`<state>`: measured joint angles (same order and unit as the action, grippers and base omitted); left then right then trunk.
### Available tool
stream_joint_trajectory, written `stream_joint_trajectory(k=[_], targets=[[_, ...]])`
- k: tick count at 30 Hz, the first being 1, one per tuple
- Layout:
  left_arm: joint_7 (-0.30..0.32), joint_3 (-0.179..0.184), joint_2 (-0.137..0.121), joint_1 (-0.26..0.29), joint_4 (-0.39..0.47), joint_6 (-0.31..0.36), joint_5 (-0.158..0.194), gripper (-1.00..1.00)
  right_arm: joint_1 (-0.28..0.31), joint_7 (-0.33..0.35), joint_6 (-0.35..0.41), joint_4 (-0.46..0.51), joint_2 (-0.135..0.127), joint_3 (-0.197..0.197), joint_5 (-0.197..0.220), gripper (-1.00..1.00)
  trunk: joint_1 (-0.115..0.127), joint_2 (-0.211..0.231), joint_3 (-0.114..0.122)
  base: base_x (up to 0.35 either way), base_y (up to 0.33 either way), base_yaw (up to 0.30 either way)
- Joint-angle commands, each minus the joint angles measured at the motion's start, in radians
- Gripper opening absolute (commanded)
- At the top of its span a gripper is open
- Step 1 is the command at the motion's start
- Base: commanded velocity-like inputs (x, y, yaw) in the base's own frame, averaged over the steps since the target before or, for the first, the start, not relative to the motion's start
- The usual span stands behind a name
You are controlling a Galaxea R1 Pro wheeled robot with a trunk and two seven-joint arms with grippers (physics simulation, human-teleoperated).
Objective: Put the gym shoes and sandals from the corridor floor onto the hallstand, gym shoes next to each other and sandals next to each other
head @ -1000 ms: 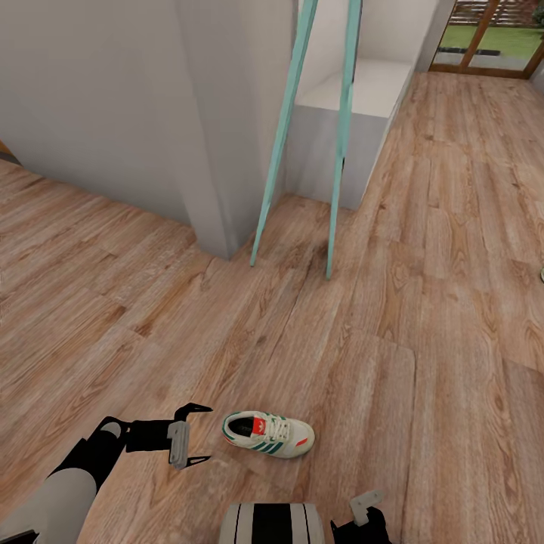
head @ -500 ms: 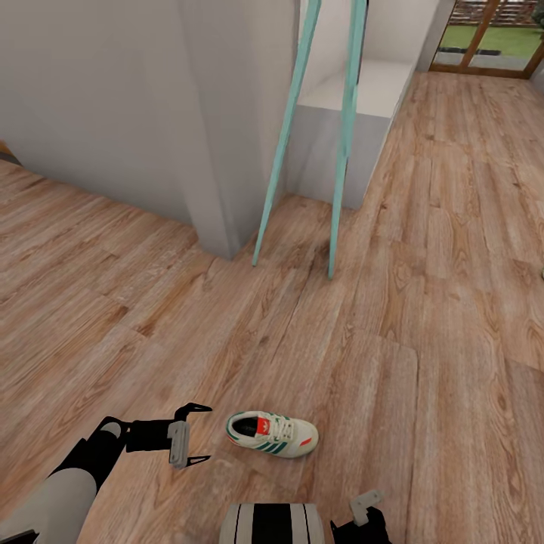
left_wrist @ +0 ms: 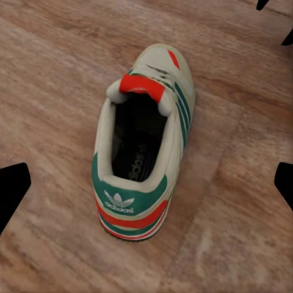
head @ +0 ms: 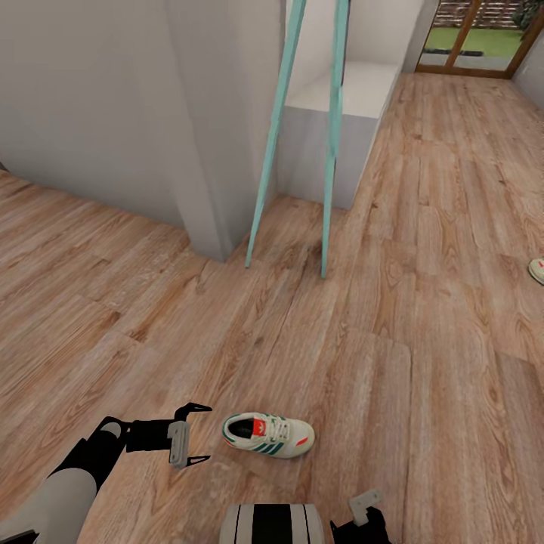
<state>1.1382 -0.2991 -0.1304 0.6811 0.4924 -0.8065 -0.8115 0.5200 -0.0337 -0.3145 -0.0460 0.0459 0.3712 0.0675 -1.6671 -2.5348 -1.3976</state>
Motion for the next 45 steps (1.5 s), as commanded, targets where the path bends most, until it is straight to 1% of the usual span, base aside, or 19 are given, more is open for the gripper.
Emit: stream_joint_trajectory(k=[1,13,25,45], targets=[[0.000,0.000,0.000,0.000,0.000,0.000,0.000,1.00,0.000,0.000,0.000,0.000,0.000,0.000,0.000,1.00,0.000,0.000,0.000,0.000,0.017,-0.015],[0.000,0.000,0.000,0.000,0.000,0.001,0.000,1.00,0.000,0.000,0.000,0.000,0.000,0.000,0.000,1.00,0.000,0.000,0.000,0.000,0.107,-0.005],[0.000,0.000,0.000,0.000,0.000,0.001,0.000,1.00,0.000,0.000,0.000,0.000,0.000,0.000,0.000,1.00,0.000,0.000,0.000,0.003,0.015,0.000],[0.000,0.000,0.000,0.000,0.000,0.001,0.001,1.00,0.000,0.000,0.000,0.000,0.000,0.000,0.000,1.00,0.000,0.000,0.000,0.066,0.015,0.000]])
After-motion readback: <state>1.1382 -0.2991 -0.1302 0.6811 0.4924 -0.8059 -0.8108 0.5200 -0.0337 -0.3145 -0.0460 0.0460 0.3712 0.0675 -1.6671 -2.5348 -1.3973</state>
